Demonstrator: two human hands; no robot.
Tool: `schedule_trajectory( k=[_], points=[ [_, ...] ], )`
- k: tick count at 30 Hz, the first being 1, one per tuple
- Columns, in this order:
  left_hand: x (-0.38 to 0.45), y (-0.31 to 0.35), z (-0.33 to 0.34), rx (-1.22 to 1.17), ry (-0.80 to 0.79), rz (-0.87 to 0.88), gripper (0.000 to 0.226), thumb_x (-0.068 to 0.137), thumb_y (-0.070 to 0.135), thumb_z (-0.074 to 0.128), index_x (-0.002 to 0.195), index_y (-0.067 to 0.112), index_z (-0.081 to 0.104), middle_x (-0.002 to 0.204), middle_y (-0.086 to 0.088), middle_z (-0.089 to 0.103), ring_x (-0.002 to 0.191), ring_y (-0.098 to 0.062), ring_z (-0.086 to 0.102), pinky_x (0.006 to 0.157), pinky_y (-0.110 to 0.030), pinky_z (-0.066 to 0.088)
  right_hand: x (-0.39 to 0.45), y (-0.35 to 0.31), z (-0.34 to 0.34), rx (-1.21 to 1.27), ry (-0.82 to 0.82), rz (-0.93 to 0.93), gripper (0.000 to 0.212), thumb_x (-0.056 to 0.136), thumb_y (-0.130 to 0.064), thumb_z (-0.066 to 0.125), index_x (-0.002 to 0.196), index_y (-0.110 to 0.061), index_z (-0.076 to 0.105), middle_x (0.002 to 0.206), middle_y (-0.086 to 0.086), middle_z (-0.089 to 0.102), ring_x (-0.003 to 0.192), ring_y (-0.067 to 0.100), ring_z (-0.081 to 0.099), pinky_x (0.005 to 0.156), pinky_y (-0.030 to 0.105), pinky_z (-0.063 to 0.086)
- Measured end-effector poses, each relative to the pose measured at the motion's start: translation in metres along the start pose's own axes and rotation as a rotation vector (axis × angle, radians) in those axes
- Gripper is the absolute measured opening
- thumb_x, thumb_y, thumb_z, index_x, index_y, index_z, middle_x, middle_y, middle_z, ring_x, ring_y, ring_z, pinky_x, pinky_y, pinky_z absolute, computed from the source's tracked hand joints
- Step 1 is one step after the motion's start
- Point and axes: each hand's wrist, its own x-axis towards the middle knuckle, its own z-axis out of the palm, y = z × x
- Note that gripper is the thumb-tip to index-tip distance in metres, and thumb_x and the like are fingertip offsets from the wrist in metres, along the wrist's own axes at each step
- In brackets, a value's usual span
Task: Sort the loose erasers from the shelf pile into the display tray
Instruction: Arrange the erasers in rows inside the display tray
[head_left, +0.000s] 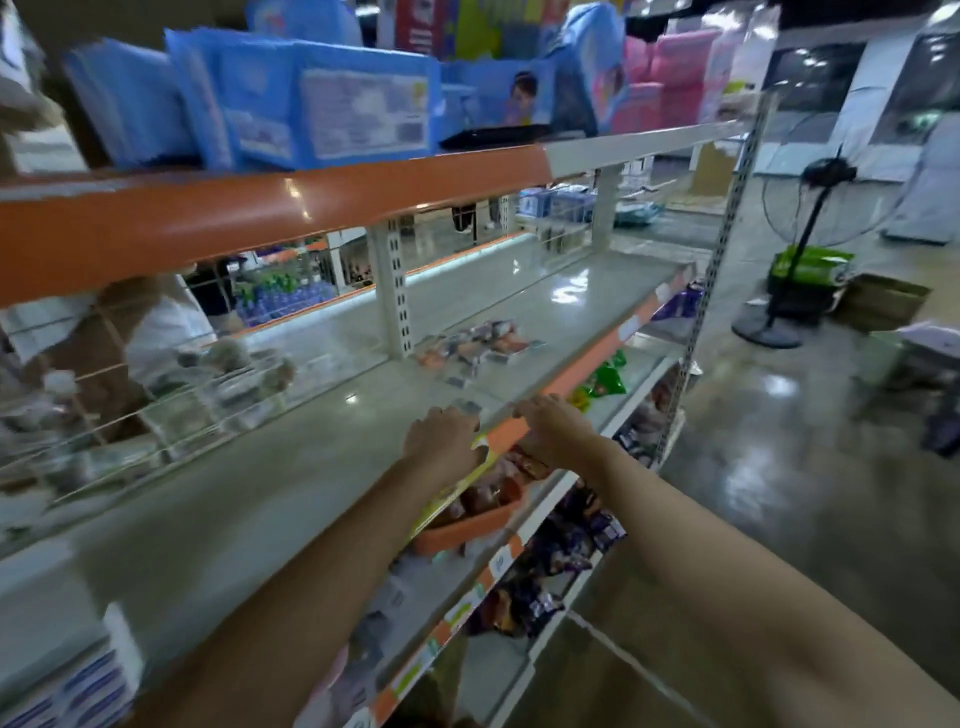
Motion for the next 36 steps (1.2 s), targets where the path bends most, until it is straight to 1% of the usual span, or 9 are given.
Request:
schedule_trajectory(
  k=[9,12,17,19,22,27,30,33,36],
  points=[
    [0.144,0.029,0.014,0.062,0.048,0.027,0.032,0.087,0.035,0.044,0.111,0.021,0.059,0.118,-0.006,0.058,0.103,-0.027,0.056,0.078,-0.031,0.045,0.093,0.107,0.007,0.022,-0.035,0.024,0.043,0.089,-0.020,0.054,0.130,-0.011,0.046,0.132,0.014,0.046,0.121,0.032,0.046,0.095,0.041,0.045],
    [0.194,0.022,0.016,0.046,0.090,0.012,0.039,0.089,0.027,0.049,0.128,0.025,0.053,0.129,-0.007,0.051,0.113,-0.026,0.053,0.084,-0.031,0.044,0.136,0.136,0.006,0.013,-0.067,0.030,0.043,0.092,-0.017,0.047,0.134,-0.013,0.041,0.133,0.012,0.043,0.121,0.031,0.047,0.095,0.039,0.042],
    [0.265,-0.002,0.031,0.151,0.053,0.031,0.036,0.093,0.028,0.044,0.126,0.016,0.052,0.131,-0.010,0.051,0.122,-0.028,0.045,0.096,-0.038,0.037,0.203,0.175,0.014,0.045,-0.082,0.008,0.043,0.090,-0.017,0.051,0.133,-0.012,0.043,0.130,0.011,0.042,0.120,0.032,0.047,0.095,0.037,0.040],
    [0.282,-0.009,0.037,0.137,0.031,0.034,0.039,0.091,0.024,0.048,0.129,0.015,0.049,0.131,-0.010,0.050,0.122,-0.030,0.043,0.093,-0.039,0.040,0.224,0.186,0.019,0.068,-0.097,-0.001,0.042,0.091,-0.018,0.052,0.132,-0.012,0.044,0.129,0.011,0.042,0.119,0.032,0.047,0.093,0.038,0.041],
    [0.300,-0.016,0.046,0.117,0.048,0.024,0.037,0.085,0.019,0.049,0.121,0.015,0.056,0.126,-0.008,0.054,0.117,-0.030,0.047,0.087,-0.041,0.045,0.250,0.196,0.026,0.076,-0.094,-0.040,0.043,0.091,-0.017,0.051,0.133,-0.013,0.044,0.130,0.011,0.043,0.121,0.030,0.046,0.096,0.037,0.040],
    [0.312,-0.015,0.052,0.094,0.086,0.027,0.031,0.086,0.015,0.053,0.117,0.014,0.060,0.120,-0.008,0.056,0.124,-0.031,0.042,0.091,-0.041,0.043,0.293,0.206,0.040,0.084,-0.117,-0.195,0.042,0.091,-0.015,0.044,0.132,-0.017,0.048,0.129,0.009,0.048,0.120,0.029,0.046,0.100,0.038,0.040],
    [0.310,-0.013,0.051,0.116,0.175,0.053,0.018,0.080,0.023,0.061,0.096,0.015,0.067,0.103,-0.004,0.064,0.111,-0.031,0.053,0.082,-0.042,0.051,0.309,0.217,0.043,0.078,-0.104,-0.313,0.036,0.092,-0.020,0.047,0.127,-0.015,0.054,0.124,0.012,0.052,0.117,0.030,0.046,0.097,0.038,0.040],
    [0.303,-0.012,0.053,0.026,0.243,-0.015,0.021,0.075,0.039,0.051,0.074,0.022,0.064,0.082,0.003,0.065,0.085,-0.025,0.061,0.064,-0.036,0.054,0.316,0.236,0.040,0.219,-0.068,-0.415,0.031,0.091,-0.027,0.054,0.119,-0.014,0.061,0.116,0.010,0.058,0.111,0.024,0.051,0.091,0.030,0.039],
    [0.293,-0.006,0.052,-0.048,0.324,-0.051,0.015,0.069,0.037,0.073,0.078,0.027,0.066,0.083,0.006,0.067,0.081,-0.019,0.063,0.074,-0.028,0.044,0.319,0.249,0.031,0.420,-0.035,-0.430,0.024,0.091,-0.030,0.057,0.100,-0.012,0.069,0.093,0.006,0.066,0.089,0.019,0.060,0.076,0.029,0.042]
  ],
)
